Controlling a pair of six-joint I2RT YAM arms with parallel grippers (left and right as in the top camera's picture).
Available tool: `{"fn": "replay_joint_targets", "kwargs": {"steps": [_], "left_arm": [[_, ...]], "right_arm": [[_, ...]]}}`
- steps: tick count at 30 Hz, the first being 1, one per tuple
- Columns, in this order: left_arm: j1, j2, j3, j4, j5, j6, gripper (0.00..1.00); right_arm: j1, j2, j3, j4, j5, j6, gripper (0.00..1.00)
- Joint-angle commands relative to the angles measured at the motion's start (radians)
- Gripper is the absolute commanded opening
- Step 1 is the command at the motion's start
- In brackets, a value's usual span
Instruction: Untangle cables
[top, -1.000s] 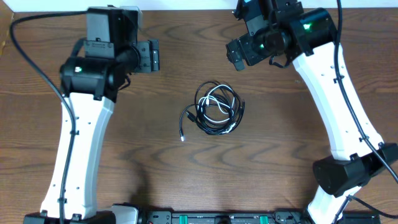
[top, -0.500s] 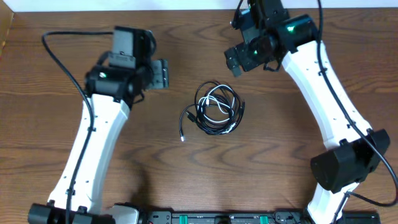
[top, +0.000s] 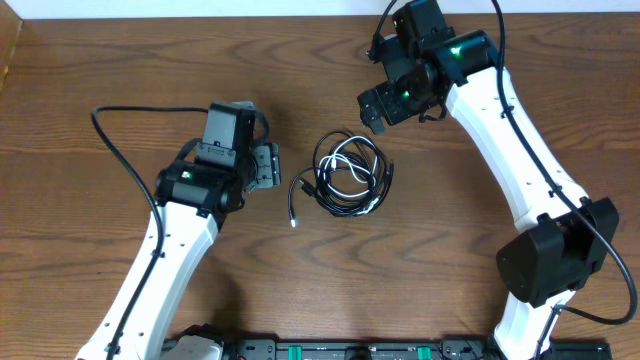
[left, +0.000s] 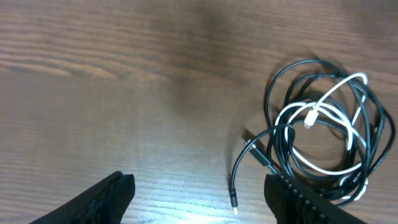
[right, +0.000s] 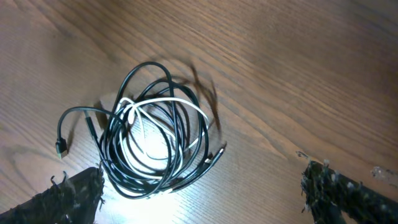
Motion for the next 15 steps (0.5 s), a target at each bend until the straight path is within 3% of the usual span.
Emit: {"fn": "replay_joint_targets", "kwargs": {"steps": [1,4,8,11,15], "left_arm": [[-0.018,-0.004,-0.08,0.06,0.035,-0.031,0.73],[-0.056,-0.001,-0.14,0.148,0.053,-0.029,0.72],[-0.083,0.056,-0.189,0.29,0.203,0.125,0.7],[-0.075,0.113,-0.189,0.322,0.203,0.157,0.7],[-0.075,0.213,-0.189,0.31,0.281,0.29,0.71]], "right_arm": [[-0.003,-0.014,-0.003,0.003,-0.013,0.016,0.99],[-0.003,-0.014,-0.003,0.01,-0.013,0.016,0.99],[-0.003,-0.021,-0.003,0.01,-0.043,0.016,0.99],[-0.003,-0.034,-0.003,0.005,-0.042,0.015,0.99],[-0.004,-0.064,-0.003,0.007,-0.042,0.012,0.99]]}}
